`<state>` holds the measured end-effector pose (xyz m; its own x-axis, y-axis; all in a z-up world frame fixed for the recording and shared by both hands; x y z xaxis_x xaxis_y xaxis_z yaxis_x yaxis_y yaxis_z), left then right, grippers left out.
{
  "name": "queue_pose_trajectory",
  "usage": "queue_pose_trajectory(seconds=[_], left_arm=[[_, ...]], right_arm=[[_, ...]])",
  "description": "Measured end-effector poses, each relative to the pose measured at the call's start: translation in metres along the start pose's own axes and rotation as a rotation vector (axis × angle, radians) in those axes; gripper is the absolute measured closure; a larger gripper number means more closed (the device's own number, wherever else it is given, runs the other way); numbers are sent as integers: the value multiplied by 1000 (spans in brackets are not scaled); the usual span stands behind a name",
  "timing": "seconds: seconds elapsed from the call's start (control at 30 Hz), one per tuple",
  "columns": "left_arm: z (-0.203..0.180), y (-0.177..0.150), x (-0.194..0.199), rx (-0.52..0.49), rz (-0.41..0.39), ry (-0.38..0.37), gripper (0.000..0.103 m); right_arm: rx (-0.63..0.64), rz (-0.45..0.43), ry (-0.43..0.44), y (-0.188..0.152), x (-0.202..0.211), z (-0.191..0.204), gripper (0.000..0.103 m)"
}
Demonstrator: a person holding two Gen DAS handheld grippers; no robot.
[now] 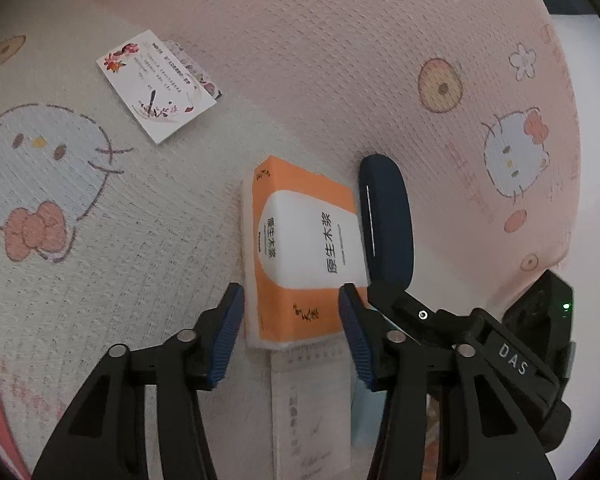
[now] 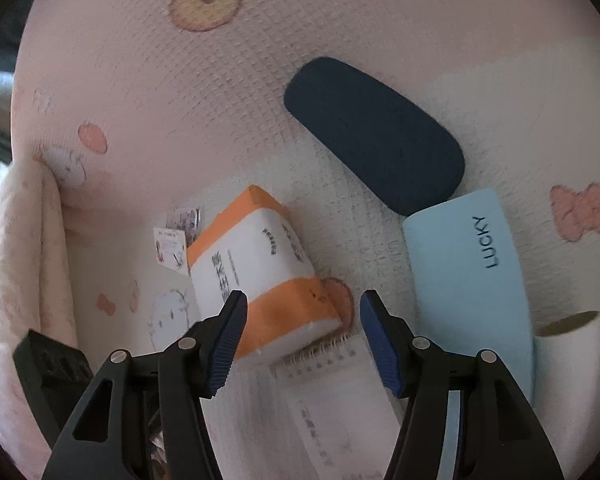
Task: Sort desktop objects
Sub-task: 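Lower the right gripper and close on the tissue pack edge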
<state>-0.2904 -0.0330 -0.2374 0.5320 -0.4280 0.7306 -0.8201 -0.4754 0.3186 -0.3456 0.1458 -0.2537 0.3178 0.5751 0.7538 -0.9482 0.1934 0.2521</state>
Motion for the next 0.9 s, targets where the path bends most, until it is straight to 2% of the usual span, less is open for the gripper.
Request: queue_pose_trajectory(seconds=[0.07, 0.17, 0.33, 0.47, 0.57, 0.67, 0.9], left_arm=[[-1, 1, -4, -6, 3, 4, 65], [-2, 1, -6, -18, -7, 15, 67], [-9, 7, -3, -42, -33, 24, 70], [-18, 16, 11, -43, -62, -13, 70], [-29, 16, 25, -89, -61, -35, 70], [-34, -1, 39, -118, -52, -61, 70], [-28, -64, 58, -166, -2, -90, 70]], right_arm=[[-26, 1, 28, 2, -6, -3, 58], [-37, 21, 69, 4, -14, -3, 69], [54, 9, 37, 6, -12, 12, 74], [137, -18, 24, 8, 3, 32, 74], [156, -37, 32, 6, 22, 42, 74], [172, -50, 29, -7, 40, 45, 75], [212, -73, -52, -72, 81, 31, 75]])
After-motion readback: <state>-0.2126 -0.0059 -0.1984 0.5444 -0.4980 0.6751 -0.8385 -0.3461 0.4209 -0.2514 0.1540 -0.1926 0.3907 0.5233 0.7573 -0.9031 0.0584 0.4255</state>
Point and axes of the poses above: each gripper's, at about its wrist camera, not at the fingertips, and x roughly against the way its jaws point, z to its left, y to its top, the point moved 4 cm from there along -x, roughly the way its jaws point, and after that the axes turned 1 degree about z, right-handed, at the moved point
